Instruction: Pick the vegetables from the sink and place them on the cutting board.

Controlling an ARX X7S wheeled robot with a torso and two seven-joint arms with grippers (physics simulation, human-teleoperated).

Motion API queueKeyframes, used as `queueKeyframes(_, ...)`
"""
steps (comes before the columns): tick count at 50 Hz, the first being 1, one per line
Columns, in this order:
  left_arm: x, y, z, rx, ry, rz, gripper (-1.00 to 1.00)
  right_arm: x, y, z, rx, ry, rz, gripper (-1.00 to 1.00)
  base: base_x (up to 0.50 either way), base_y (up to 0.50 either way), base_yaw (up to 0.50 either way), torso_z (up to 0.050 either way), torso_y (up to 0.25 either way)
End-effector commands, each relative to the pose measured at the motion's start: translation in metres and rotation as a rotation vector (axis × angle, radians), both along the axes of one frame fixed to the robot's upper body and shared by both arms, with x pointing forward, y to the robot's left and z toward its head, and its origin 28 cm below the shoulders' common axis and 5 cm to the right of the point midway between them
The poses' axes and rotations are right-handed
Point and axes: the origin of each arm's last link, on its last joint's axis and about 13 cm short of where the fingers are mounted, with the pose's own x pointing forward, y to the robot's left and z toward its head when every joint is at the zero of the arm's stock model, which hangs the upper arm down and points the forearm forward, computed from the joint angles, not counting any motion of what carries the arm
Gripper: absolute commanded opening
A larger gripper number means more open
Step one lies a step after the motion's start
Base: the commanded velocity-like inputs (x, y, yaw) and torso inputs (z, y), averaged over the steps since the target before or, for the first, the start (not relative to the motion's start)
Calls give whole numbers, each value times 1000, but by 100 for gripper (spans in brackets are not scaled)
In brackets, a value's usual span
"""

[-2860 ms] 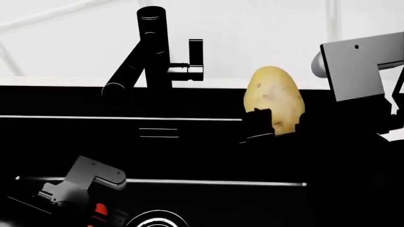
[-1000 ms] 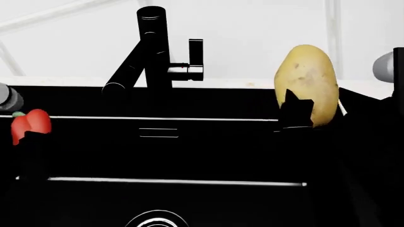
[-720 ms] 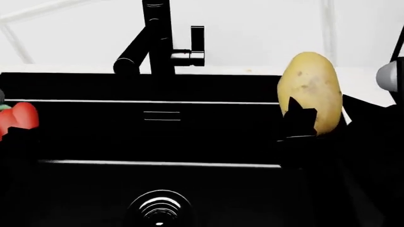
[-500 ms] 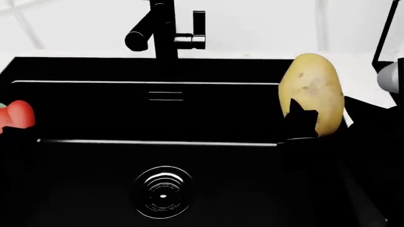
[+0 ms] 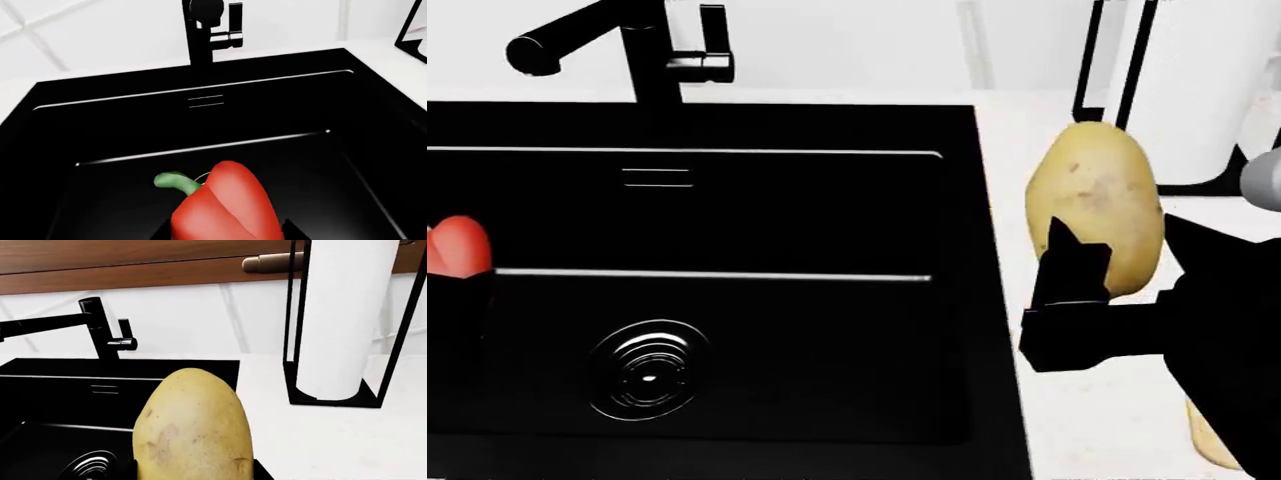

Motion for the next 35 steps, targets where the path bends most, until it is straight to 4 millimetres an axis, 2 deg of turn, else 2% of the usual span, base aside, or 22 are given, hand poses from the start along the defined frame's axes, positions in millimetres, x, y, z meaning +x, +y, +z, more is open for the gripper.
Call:
queueKeyframes(1,2,-4,2,-8,-11,0,-100,0,-2,0,1,-17,1,-100,0,-500,0,0,0)
queueKeyframes(19,4,-8,2,-13,-15,-6,-100,-1,-3,-2,-1,-14,-7,-100,0,-500,0,0,0)
queueKeyframes(20,0,-3,4,-14,-16,-8,-100,-1,-3,-2,-1,-14,-7,-100,0,-500,0,0,0)
queueKeyframes(34,-1,-10,9,-13,-35,-24,-100,-2,-3,-5,0,-2,1,-100,0,-500,0,0,0)
queueKeyframes(35,-5,-5,10,-14,-35,-25,-100,-2,-3,-6,2,-2,-1,-100,0,-500,0,0,0)
